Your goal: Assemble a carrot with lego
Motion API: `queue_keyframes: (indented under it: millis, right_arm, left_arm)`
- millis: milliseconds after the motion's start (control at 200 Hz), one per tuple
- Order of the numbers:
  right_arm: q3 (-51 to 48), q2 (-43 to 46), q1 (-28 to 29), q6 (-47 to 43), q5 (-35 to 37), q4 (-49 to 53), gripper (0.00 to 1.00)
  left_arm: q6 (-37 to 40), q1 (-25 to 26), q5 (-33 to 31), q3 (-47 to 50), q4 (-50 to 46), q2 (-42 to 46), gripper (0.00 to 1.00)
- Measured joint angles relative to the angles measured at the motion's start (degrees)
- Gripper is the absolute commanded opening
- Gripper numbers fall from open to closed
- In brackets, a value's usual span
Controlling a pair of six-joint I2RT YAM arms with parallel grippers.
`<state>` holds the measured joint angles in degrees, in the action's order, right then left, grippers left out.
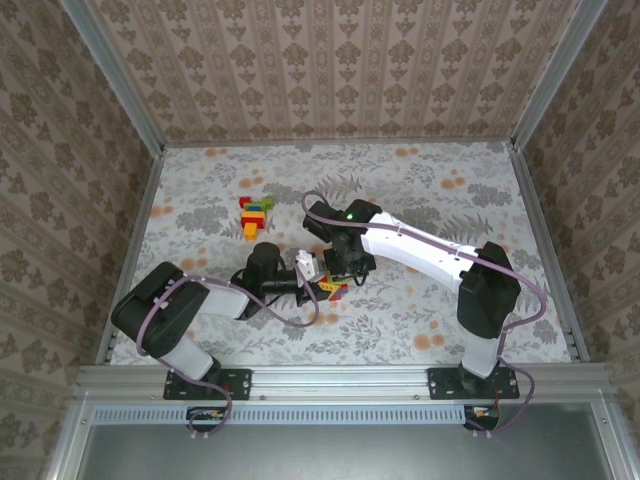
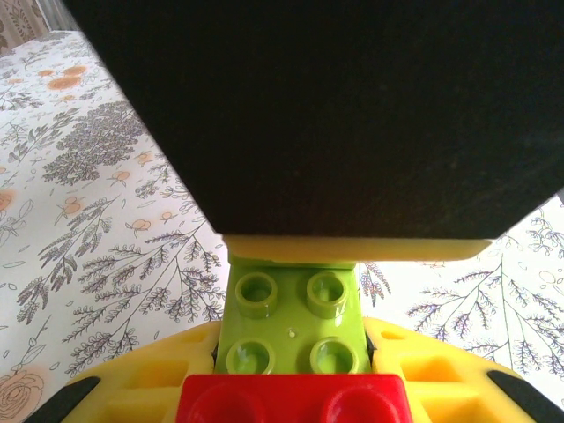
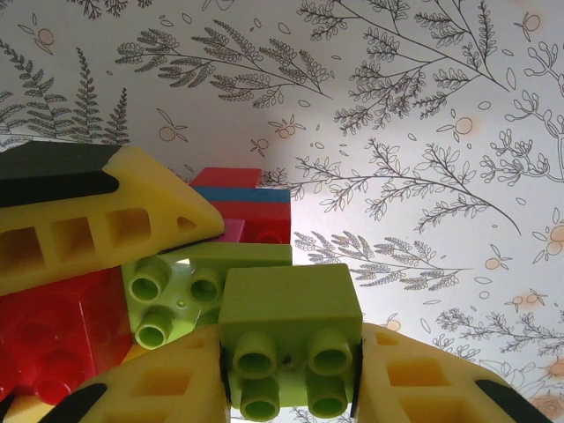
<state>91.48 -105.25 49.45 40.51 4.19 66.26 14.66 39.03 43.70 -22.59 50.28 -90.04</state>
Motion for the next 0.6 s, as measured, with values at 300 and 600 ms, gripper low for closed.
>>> queue_keyframes:
  millis: [300, 600]
  right_arm:
    - [-0.42, -0.15, -0.42, -0.11, -0.42, -0.26, 0.48]
    - [-1.20, 0.52, -1.70, -1.53, -1.36, -0.61, 0.66]
  left_arm:
    - [0.07, 0.31, -0.46, -0.15, -0.17, 0.00, 0.23]
    - [0.24, 0.26, -0.44, -0.20, -0.44, 0.00, 0.22]
